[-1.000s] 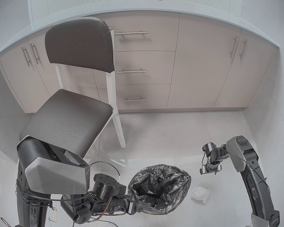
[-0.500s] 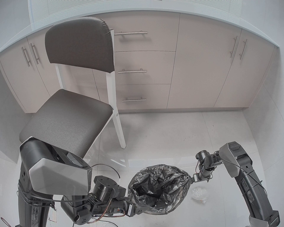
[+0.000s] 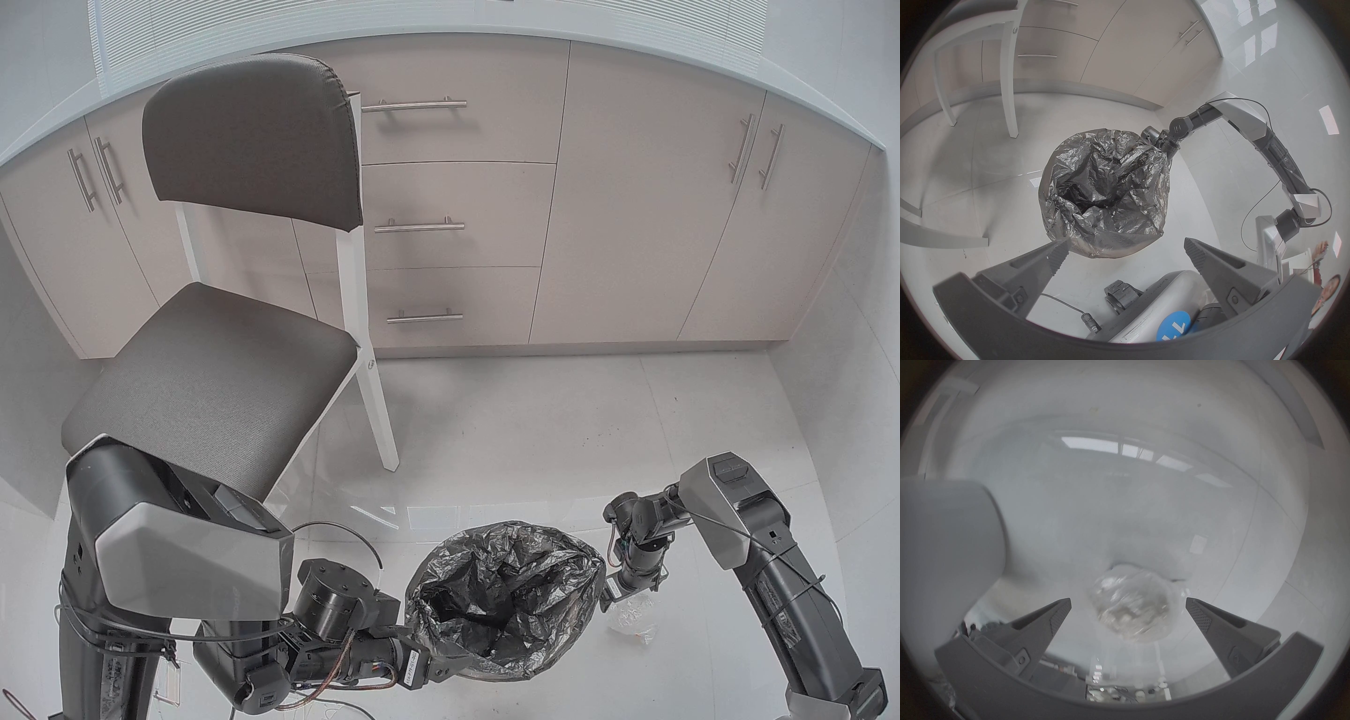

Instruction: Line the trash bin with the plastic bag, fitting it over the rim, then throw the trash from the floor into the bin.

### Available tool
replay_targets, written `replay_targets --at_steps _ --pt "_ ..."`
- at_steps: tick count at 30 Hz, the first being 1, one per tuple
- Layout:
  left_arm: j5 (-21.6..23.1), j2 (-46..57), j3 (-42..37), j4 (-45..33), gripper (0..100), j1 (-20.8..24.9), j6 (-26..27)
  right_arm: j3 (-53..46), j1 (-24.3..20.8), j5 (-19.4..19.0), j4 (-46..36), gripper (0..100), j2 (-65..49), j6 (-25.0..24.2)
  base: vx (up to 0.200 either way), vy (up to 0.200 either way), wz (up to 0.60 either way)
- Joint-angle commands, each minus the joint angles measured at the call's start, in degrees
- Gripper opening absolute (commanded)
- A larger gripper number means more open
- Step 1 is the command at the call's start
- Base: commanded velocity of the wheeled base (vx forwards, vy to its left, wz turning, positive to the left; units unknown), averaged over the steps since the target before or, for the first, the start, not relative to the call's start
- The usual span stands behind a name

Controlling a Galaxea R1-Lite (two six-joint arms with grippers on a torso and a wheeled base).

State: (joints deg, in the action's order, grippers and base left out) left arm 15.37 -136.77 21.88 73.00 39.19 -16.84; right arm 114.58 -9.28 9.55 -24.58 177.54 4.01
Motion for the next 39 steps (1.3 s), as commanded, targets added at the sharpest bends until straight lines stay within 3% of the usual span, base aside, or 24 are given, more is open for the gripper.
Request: replay_targets --at_steps 1,9,15,18,30,39 --pt "0.0 -0.3 0.0 0.0 100 0.0 0.0 0.0 0.0 0.3 -1.9 100 0.1 1.0 0.0 0.0 0.0" --pt "0.0 -0.3 0.0 0.0 100 0.0 0.0 0.0 -0.2 2.5 -0.9 100 0.1 4.3 0.0 0.0 0.0" --pt "-0.1 -0.3 0.1 0.0 100 0.0 0.1 0.0 0.0 3.2 9.5 100 0.1 6.9 0.0 0.0 0.0" --pt "-0.1 -0.3 0.1 0.0 100 0.0 0.1 0.0 0.0 3.2 10.8 100 0.1 7.2 0.0 0.0 0.0" --pt "-0.1 -1.1 0.0 1.4 100 0.0 0.1 0.0 0.0 3.2 6.1 100 0.1 8.6 0.0 0.0 0.0" --pt "-0.1 -1.2 0.0 1.8 100 0.0 0.1 0.0 0.0 0.3 3.5 100 0.1 10.8 0.0 0.0 0.0"
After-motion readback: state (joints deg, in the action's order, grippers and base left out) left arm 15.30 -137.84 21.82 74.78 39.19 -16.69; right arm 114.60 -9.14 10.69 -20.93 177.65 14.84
